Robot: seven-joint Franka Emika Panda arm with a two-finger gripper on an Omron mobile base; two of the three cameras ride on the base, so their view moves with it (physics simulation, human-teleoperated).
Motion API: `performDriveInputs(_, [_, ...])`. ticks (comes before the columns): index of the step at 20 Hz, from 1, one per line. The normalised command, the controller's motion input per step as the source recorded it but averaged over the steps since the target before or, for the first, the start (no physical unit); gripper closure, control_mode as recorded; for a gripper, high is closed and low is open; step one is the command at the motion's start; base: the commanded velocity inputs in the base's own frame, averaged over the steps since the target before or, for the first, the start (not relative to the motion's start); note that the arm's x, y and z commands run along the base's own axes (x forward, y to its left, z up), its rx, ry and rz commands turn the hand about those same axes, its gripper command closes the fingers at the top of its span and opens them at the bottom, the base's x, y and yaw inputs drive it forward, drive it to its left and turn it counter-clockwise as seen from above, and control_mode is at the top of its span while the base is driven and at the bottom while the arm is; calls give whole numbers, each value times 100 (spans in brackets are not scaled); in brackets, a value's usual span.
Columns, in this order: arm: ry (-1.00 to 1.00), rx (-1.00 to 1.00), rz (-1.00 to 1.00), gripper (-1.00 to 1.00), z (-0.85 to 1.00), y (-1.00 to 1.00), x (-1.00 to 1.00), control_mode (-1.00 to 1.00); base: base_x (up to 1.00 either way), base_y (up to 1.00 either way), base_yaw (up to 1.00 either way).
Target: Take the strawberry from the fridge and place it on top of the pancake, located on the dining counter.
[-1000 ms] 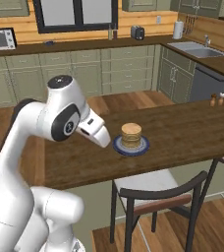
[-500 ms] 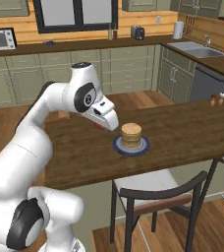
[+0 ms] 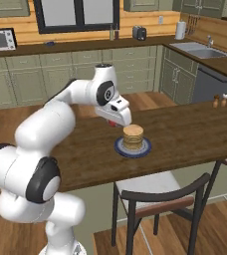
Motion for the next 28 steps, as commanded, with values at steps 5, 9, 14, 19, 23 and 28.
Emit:
performDriveInputs(5, [0,4,6,100,-36,-20,40,-100,0,0,0])
performDriveInputs(9, [0,3,7,100,-34,-15,24,-100,0,0,0])
performDriveInputs(14, [0,2,5,100,-26,-4,37,-100,0,0,0])
performDriveInputs(19, [0,3,4,100,-10,-4,47,-100,0,0,0])
performDriveInputs(23, [0,3,3,100,-2,-18,39,-100,0,0,0])
performDriveInputs(28, [0,2,2,100,-17,-25,32,-100,0,0,0])
